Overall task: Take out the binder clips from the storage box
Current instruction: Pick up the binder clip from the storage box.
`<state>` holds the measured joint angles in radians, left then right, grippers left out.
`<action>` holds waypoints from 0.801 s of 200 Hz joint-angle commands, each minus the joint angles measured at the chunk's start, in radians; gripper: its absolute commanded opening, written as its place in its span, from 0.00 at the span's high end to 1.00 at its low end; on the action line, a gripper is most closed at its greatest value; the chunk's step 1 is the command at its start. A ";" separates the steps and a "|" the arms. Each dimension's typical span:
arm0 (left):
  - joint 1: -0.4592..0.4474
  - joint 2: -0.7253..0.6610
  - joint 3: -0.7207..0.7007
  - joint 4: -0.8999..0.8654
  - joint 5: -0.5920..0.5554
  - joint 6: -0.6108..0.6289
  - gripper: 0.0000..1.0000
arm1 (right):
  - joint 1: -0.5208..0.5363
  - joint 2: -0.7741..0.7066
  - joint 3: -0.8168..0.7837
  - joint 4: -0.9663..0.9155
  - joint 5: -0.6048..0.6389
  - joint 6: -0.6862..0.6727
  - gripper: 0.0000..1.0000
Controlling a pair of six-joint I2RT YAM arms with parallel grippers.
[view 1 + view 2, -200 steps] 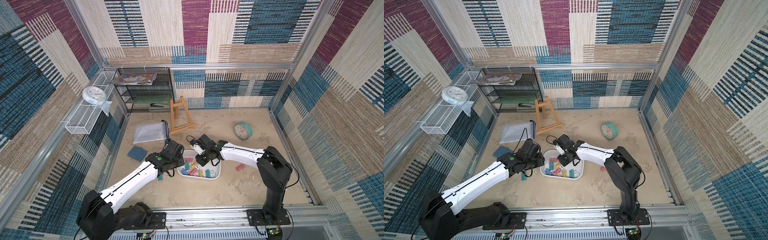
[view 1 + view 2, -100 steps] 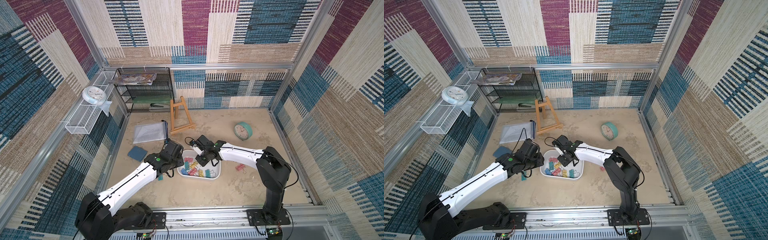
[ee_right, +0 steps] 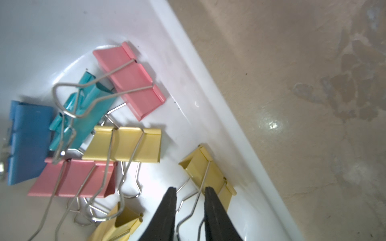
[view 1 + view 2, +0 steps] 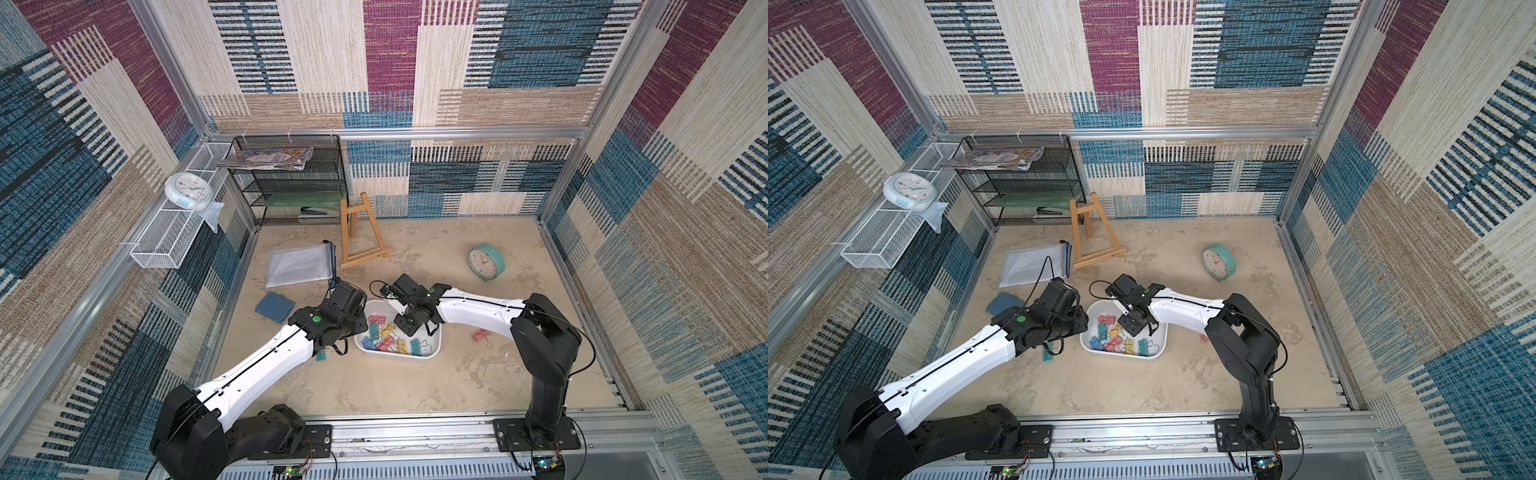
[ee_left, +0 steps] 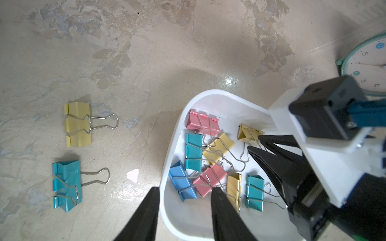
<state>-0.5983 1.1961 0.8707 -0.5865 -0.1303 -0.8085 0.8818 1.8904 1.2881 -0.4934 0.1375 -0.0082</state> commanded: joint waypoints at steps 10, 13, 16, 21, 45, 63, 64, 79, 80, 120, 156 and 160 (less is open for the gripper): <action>0.001 -0.009 -0.002 -0.003 -0.017 -0.002 0.54 | 0.002 -0.011 -0.009 -0.021 0.016 -0.022 0.75; 0.000 -0.010 -0.001 -0.003 -0.017 -0.002 0.54 | 0.002 -0.012 -0.009 -0.022 0.016 -0.021 0.76; 0.001 -0.008 -0.001 -0.003 -0.017 -0.002 0.54 | 0.002 -0.014 -0.010 -0.021 0.016 -0.021 0.76; 0.001 -0.009 0.001 -0.003 -0.016 -0.003 0.54 | 0.002 -0.017 -0.015 -0.016 0.018 -0.020 0.77; -0.001 -0.011 0.003 -0.002 -0.012 -0.001 0.54 | 0.002 -0.034 -0.018 -0.012 0.008 -0.019 0.82; 0.000 -0.010 0.004 -0.003 -0.009 -0.001 0.55 | 0.002 -0.046 -0.016 -0.015 0.012 -0.021 0.88; -0.001 -0.010 0.004 -0.003 -0.009 0.000 0.54 | 0.002 -0.047 -0.017 -0.016 0.012 -0.021 0.88; -0.001 -0.013 0.005 -0.003 -0.005 0.000 0.54 | 0.003 -0.070 -0.023 -0.020 0.022 -0.024 0.93; 0.000 -0.012 0.005 -0.003 -0.005 -0.001 0.54 | 0.002 -0.072 -0.024 -0.020 0.023 -0.024 0.94; -0.003 -0.002 0.022 -0.001 0.007 0.002 0.54 | 0.002 -0.150 -0.052 -0.014 0.050 -0.012 1.00; -0.040 0.037 0.082 0.005 0.026 0.033 0.54 | 0.003 -0.278 -0.090 -0.005 0.177 0.028 1.00; -0.048 0.045 0.093 0.005 0.025 0.038 0.54 | 0.002 -0.293 -0.096 -0.004 0.202 0.036 1.00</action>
<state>-0.6193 1.2163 0.9226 -0.5903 -0.1223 -0.8066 0.8822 1.6665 1.2114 -0.5030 0.2138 -0.0116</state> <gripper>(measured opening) 0.456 0.066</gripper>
